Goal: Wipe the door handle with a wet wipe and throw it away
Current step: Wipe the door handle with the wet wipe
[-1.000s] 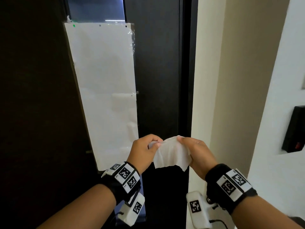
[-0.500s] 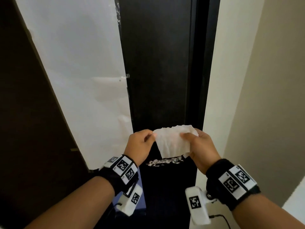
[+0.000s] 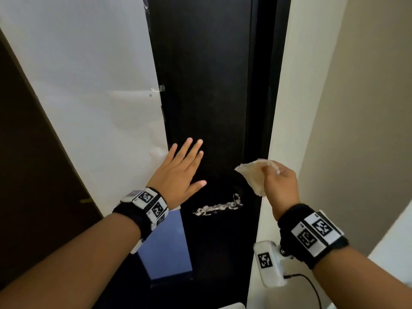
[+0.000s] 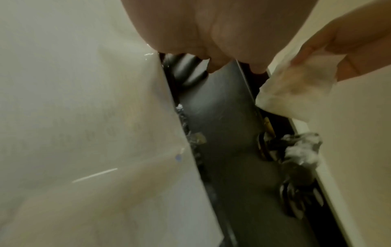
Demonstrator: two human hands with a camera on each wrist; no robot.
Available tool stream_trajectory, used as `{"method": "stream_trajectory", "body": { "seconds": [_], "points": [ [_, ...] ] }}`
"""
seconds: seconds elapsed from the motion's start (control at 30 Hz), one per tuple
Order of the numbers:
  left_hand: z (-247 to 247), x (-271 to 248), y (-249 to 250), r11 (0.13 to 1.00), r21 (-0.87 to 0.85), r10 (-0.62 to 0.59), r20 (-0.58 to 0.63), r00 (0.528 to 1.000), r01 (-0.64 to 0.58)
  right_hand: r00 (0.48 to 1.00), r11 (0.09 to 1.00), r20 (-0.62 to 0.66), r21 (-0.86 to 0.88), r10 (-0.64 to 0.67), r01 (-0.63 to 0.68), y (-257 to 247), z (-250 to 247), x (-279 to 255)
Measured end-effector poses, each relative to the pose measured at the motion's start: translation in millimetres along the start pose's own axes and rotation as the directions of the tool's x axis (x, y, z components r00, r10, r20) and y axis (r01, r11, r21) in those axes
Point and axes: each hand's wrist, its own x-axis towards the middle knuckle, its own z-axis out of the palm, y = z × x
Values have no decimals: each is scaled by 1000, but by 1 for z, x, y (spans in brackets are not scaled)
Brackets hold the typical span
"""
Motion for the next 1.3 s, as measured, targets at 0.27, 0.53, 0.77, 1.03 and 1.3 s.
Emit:
{"method": "stream_trajectory", "body": {
  "seconds": [0.27,0.53,0.77,1.03,1.3],
  "points": [
    [23,4,-11,988,142,60,-3,998,-59,992,972,79,-209,-96,111,50,21,-16],
    [39,8,-10,988,152,48,-48,998,-40,959,951,277,-280,-54,134,76,36,-22],
    [43,9,-9,989,146,34,-61,998,-25,930,838,365,-490,-51,239,71,33,-23],
    [42,10,-7,990,144,22,-65,998,-12,919,750,395,-608,3,259,67,33,-21],
    [42,10,-5,987,158,12,-62,998,-2,920,762,391,-592,-14,263,71,27,-35]
  ]
}}
